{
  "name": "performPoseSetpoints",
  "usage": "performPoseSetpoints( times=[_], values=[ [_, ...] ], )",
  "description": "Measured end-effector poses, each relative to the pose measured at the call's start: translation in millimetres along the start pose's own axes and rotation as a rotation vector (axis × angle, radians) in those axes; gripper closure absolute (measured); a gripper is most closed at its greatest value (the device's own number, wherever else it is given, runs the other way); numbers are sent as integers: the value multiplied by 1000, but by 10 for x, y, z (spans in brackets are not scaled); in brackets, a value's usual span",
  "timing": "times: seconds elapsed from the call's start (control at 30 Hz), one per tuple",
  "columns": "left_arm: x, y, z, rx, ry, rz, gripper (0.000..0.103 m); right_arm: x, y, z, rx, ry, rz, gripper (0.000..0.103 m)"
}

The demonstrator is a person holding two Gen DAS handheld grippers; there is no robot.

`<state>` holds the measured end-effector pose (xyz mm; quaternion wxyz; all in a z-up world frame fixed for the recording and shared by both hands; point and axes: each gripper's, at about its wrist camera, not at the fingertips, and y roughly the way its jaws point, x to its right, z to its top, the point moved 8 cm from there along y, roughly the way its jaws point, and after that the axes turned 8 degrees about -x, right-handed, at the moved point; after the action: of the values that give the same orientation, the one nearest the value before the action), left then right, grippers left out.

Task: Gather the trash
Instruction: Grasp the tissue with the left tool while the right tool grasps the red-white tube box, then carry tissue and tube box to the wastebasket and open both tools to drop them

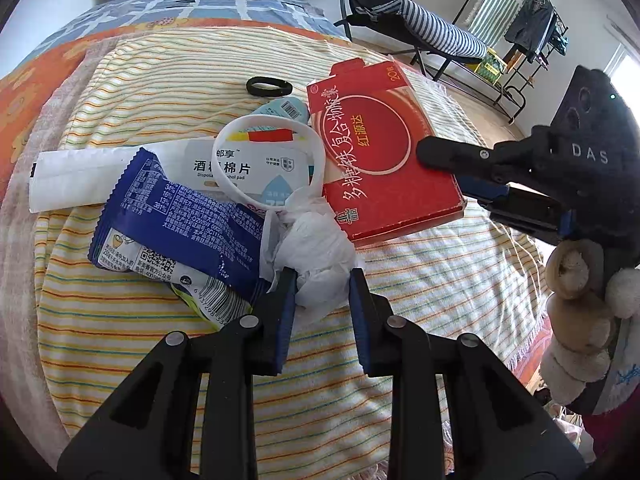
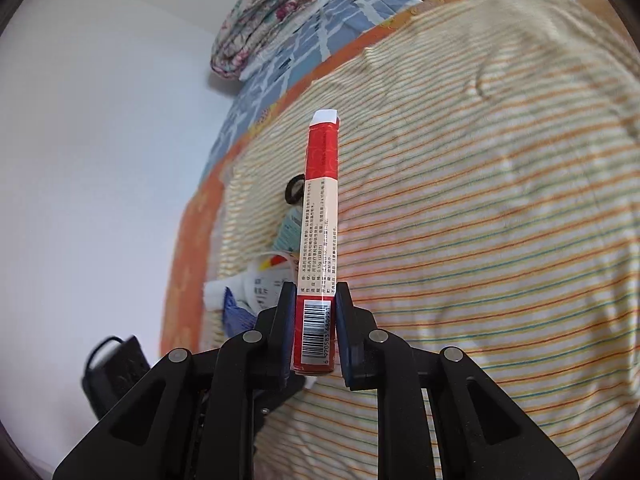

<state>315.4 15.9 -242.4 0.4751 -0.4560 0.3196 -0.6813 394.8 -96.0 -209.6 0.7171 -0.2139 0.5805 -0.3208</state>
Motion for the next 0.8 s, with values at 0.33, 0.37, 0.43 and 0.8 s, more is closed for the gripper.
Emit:
performPoseSetpoints(
  times=[0.33, 0.37, 0.43, 0.8],
  values=[
    [-29, -190, -123, 15, 5, 19, 82, -322, -240, -252, 50, -287, -238, 87],
    [-33, -210, -129, 16, 5, 17, 82, -327, -293, -273, 58, -296, -246, 87],
    [-23, -268, -158, 20, 10, 13, 82, -328, -384, -299, 73, -305, -262, 87],
    [180, -674, -448, 50, 76, -3, 82, -171, -789, -704, 78, -275, -282, 87]
  ],
)
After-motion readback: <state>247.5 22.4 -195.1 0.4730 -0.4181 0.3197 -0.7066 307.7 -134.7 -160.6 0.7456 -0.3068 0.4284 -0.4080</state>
